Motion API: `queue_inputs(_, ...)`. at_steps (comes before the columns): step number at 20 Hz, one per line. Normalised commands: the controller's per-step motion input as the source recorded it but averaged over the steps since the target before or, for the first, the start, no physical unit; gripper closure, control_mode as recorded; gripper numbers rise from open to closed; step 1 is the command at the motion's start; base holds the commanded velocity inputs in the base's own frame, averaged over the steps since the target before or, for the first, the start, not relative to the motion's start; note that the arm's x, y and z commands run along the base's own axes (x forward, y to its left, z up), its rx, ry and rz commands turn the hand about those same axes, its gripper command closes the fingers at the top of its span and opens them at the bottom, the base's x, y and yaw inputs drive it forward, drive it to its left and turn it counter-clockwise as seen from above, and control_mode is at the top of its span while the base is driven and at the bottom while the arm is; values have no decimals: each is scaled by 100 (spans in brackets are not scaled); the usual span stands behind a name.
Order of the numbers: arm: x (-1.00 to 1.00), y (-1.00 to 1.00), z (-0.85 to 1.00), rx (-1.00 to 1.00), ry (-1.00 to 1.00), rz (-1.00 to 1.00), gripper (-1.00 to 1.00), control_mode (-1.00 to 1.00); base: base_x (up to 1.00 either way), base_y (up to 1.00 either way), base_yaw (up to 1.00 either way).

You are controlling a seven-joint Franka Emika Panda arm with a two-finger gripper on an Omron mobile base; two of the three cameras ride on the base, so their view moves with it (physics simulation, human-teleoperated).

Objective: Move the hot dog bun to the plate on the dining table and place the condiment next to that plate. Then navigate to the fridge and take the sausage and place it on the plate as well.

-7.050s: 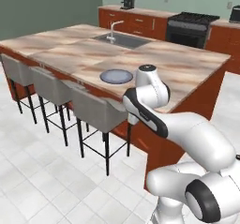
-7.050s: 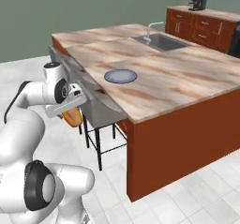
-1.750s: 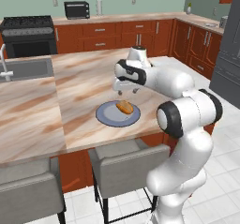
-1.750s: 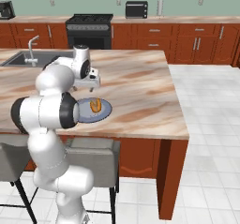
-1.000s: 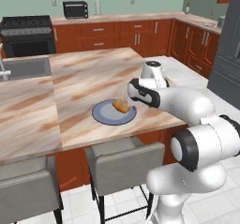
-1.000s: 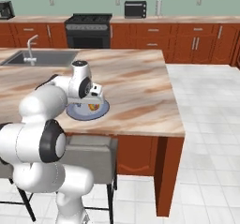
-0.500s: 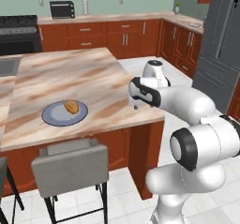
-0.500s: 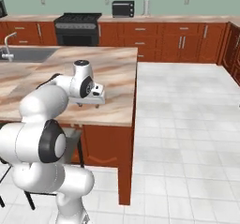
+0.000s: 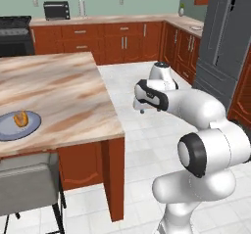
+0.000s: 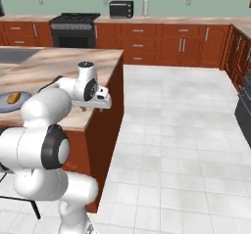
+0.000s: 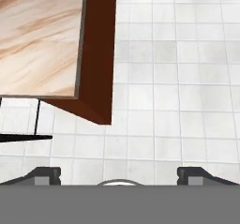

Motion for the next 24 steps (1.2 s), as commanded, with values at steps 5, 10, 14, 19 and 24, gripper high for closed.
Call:
queue_inputs(5, 0, 0, 0, 0, 0, 0, -100, 100, 89, -100, 7)
queue_inputs(10, 0, 0, 0, 0, 0, 0, -100, 100, 100, -95, 0)
queue_inputs(14, 0, 0, 0, 0, 0, 0, -100, 100, 100, -66, 0)
queue_inputs(19, 0, 0, 0, 0, 0, 0, -100, 100, 100, -19, -1)
queue_inputs(24, 0, 0, 0, 0, 0, 0, -100, 100, 100, 0, -7)
